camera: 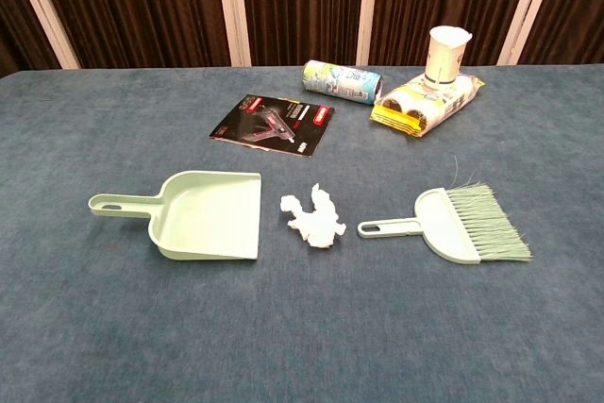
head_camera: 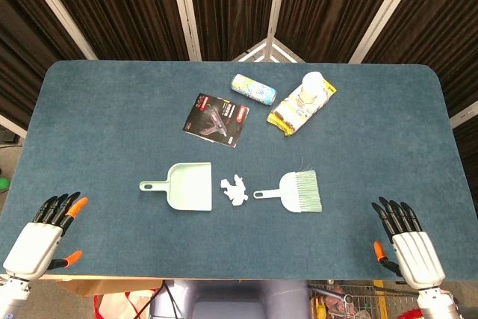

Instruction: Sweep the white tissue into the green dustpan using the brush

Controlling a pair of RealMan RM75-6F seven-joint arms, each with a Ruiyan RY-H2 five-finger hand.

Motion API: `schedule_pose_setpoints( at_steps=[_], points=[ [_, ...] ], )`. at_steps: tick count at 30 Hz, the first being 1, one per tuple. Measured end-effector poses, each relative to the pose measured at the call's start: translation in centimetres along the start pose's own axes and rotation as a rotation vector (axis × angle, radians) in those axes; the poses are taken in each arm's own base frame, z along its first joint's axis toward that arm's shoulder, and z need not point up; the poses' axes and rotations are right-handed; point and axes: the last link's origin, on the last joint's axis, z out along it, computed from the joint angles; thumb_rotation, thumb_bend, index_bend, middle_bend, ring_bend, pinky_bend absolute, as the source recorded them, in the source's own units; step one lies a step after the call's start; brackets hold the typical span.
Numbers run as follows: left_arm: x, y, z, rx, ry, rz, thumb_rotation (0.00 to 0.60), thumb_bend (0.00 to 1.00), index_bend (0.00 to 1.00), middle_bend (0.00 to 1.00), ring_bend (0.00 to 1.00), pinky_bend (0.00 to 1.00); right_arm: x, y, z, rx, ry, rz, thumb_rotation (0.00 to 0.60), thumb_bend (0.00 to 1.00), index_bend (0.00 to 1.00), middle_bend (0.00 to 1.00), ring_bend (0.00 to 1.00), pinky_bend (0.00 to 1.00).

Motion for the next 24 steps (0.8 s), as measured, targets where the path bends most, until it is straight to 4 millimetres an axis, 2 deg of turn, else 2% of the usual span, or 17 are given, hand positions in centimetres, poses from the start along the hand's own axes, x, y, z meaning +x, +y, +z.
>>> schedule_pose_setpoints(
  at_steps=[3, 5, 13, 24],
  points=[
    [0.1, 0.0, 0.0, -0.003, 0.01, -0.001, 0.6, 0.0, 0.0, 0.0, 0.0, 0.0, 0.3, 0.0, 0.1, -0.004, 0.027, 0.007, 0.6, 0.36, 0.0, 0.0, 0.0, 0.0],
    [0.1, 0.0, 0.0, -0.005, 0.018, -0.002, 0.6, 0.0, 0.0, 0.0, 0.0, 0.0, 0.5, 0.1, 0.2, -0.011, 0.052, 0.003, 0.6, 0.32, 0.0, 0.0, 0.0, 0.0],
    [0.3, 0.0, 0.0, -0.011, 0.046, -0.001, 0.6, 0.0, 0.0, 0.0, 0.0, 0.0, 1.4, 0.4, 0.5, -0.052, 0.13, -0.002, 0.6, 0.31, 0.0, 0.0, 0.0, 0.0],
    [0.2, -0.2, 0.2, 0.002, 0.039, 0.001, 0.6, 0.0, 0.0, 0.0, 0.0, 0.0, 1.1, 0.1, 0.4, -0.051, 0.12, 0.003, 0.6, 0.31, 0.0, 0.0, 0.0, 0.0]
  ],
)
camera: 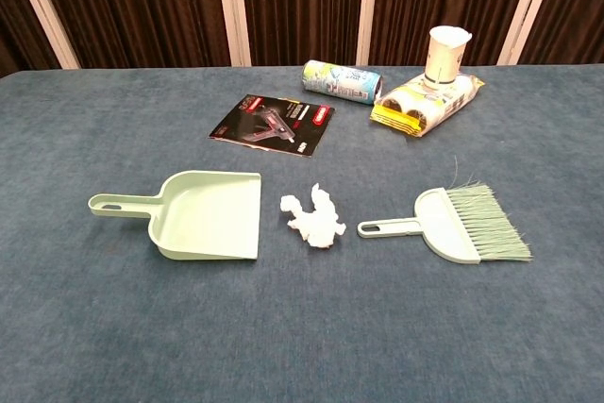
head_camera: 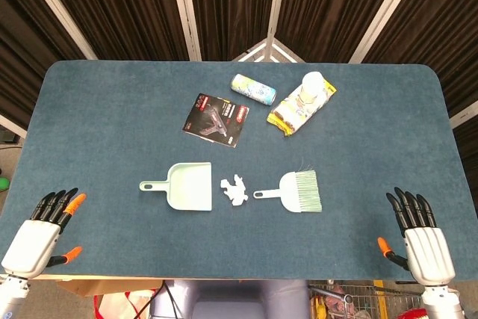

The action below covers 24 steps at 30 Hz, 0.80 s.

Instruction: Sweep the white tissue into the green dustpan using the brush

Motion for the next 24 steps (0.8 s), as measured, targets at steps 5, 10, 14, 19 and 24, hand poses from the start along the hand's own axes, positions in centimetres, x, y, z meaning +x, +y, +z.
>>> schedule_pose_setpoints(
  at_steps=[5, 10, 14, 19, 24],
  points=[
    [0.0, 0.0, 0.0, 0.004, -0.004, -0.002, 0.6, 0.0, 0.0, 0.0, 0.0, 0.0, 0.0, -0.5, 0.4, 0.008, -0.014, 0.015, 0.6, 0.31, 0.0, 0.0, 0.0, 0.0],
    [0.0, 0.0, 0.0, 0.008, -0.008, 0.004, 0.6, 0.0, 0.0, 0.0, 0.0, 0.0, -0.1, -1.6, 2.3, 0.031, -0.019, 0.023, 0.6, 0.31, 0.01, 0.12, 0.16, 0.15],
    [0.0, 0.0, 0.0, 0.012, -0.009, 0.003, 0.6, 0.0, 0.0, 0.0, 0.0, 0.0, -0.6, -3.1, 4.9, 0.059, -0.019, 0.017, 0.6, 0.31, 0.11, 0.37, 0.42, 0.41],
    [-0.2, 0.1, 0.0, 0.013, -0.014, 0.01, 0.6, 0.0, 0.0, 0.0, 0.0, 0.0, -2.0, -6.0, 8.5, 0.104, -0.023, 0.007, 0.6, 0.31, 0.21, 0.59, 0.63, 0.6],
    [-0.3, 0.2, 0.1, 0.011, -0.022, 0.016, 0.6, 0.0, 0.0, 0.0, 0.0, 0.0, -3.8, -9.3, 12.0, 0.142, -0.032, -0.01, 0.6, 0.31, 0.32, 0.78, 0.81, 0.71]
  ],
)
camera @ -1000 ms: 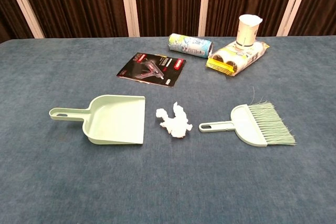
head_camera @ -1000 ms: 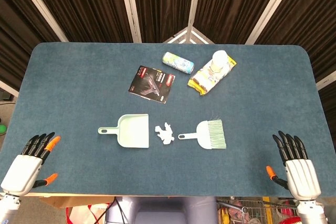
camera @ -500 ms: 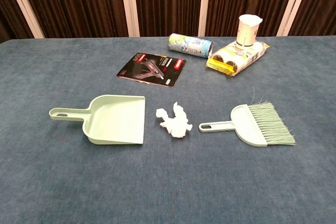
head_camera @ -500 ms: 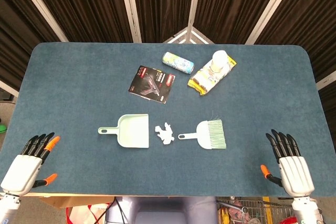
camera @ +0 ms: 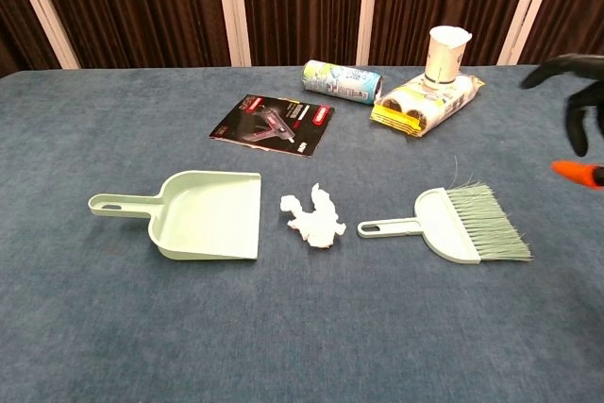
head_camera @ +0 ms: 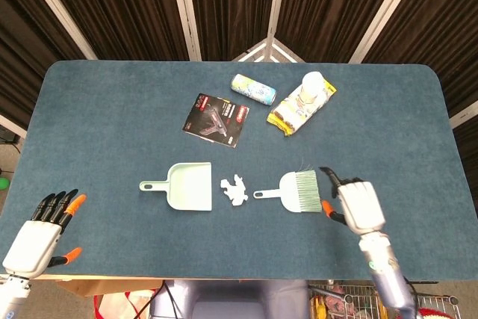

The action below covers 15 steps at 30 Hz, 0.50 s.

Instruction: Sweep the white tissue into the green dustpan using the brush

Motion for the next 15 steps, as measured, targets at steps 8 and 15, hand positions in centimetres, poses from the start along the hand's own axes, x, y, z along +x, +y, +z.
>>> schedule_pose_setpoints(
  at_steps=[8, 15],
  points=[
    [-0.2, 0.1, 0.3, -0.003, -0.01, 0.001, 0.6, 0.0, 0.0, 0.0, 0.0, 0.0, -3.3, -3.2, 4.3, 0.014, -0.076, -0.047, 0.6, 0.31, 0.41, 0.85, 0.87, 0.73],
    [-0.3, 0.1, 0.5, 0.004, -0.021, 0.0, 0.6, 0.0, 0.0, 0.0, 0.0, 0.0, -5.9, -6.1, 6.1, 0.014, -0.135, -0.056, 0.6, 0.31, 0.41, 0.85, 0.87, 0.73]
  ],
)
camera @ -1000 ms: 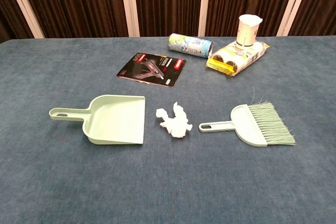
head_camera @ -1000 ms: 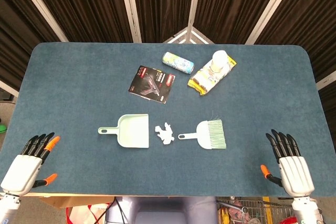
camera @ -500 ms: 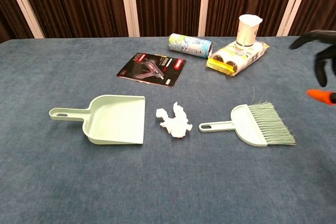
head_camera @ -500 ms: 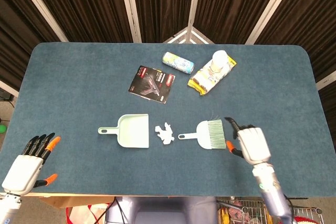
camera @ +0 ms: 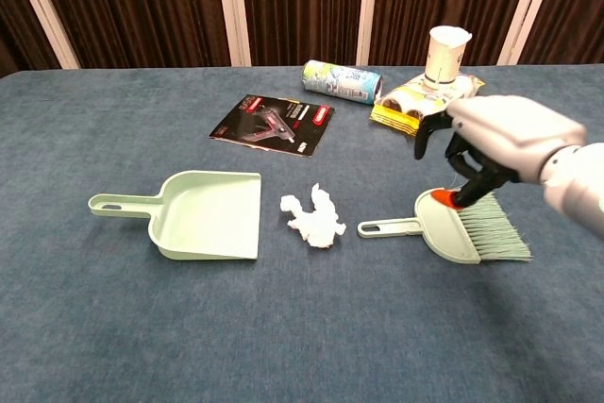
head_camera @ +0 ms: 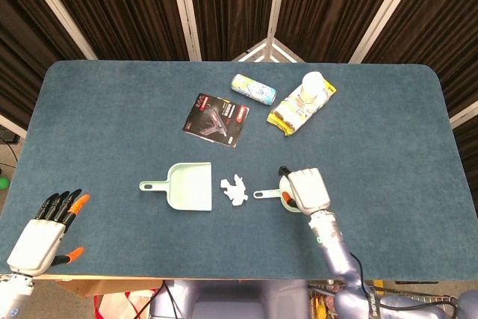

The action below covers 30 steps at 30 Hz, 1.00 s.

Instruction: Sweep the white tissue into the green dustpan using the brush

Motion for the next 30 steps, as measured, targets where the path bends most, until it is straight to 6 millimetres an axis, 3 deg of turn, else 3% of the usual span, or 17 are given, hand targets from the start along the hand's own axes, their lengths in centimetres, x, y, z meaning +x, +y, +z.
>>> schedule_pose_setpoints(
  at_steps=[11, 23, 27, 30],
  points=[
    [0.1, -0.2, 0.2, 0.009, -0.006, -0.007, 0.6, 0.0, 0.0, 0.0, 0.0, 0.0, -3.2, -2.6, 1.3, -0.017, -0.067, -0.026, 0.6, 0.31, 0.41, 0.85, 0.87, 0.73],
    [0.1, -0.3, 0.2, 0.013, -0.011, -0.007, 0.6, 0.0, 0.0, 0.0, 0.0, 0.0, -5.4, -1.7, 1.3, -0.061, -0.101, -0.061, 0.6, 0.31, 0.41, 0.85, 0.87, 0.73],
    [0.1, -0.3, 0.3, 0.015, -0.011, -0.008, 0.6, 0.0, 0.0, 0.0, 0.0, 0.0, -5.8, -1.2, 1.2, -0.072, -0.111, -0.073, 0.6, 0.33, 0.5, 0.85, 0.87, 0.73],
    [0.1, -0.3, 0.3, 0.014, -0.011, -0.008, 0.6, 0.0, 0.0, 0.0, 0.0, 0.0, -6.1, -0.8, 1.0, -0.086, -0.123, -0.077, 0.6, 0.4, 0.62, 0.85, 0.87, 0.73]
  ],
)
